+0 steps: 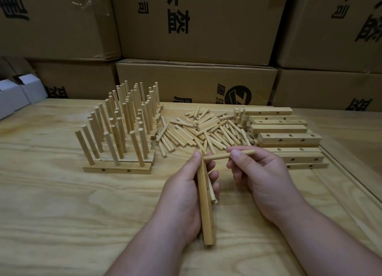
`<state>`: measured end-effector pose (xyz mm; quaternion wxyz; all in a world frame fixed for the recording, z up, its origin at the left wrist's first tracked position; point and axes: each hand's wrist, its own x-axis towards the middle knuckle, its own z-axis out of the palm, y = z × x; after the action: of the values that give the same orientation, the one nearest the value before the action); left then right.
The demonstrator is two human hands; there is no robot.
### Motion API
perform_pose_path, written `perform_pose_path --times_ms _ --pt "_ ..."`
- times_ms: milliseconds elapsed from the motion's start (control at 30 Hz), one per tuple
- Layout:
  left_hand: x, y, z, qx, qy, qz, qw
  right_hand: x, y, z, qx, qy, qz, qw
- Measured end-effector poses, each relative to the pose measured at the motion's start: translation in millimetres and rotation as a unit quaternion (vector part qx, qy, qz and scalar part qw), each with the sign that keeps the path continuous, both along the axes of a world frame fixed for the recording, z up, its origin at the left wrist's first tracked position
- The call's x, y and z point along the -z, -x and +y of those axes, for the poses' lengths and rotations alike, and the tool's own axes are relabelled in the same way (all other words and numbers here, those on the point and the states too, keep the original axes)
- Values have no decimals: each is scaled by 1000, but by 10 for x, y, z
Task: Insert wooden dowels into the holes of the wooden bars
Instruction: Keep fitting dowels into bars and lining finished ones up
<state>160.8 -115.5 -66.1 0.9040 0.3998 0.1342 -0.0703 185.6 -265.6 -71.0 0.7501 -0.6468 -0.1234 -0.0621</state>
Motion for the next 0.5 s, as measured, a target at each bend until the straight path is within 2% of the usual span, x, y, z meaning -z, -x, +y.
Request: perform_pose_path --times_ms 500 --pt "-3 30 -36 10 -30 -25 999 -25 -13 4 38 34 -4 999"
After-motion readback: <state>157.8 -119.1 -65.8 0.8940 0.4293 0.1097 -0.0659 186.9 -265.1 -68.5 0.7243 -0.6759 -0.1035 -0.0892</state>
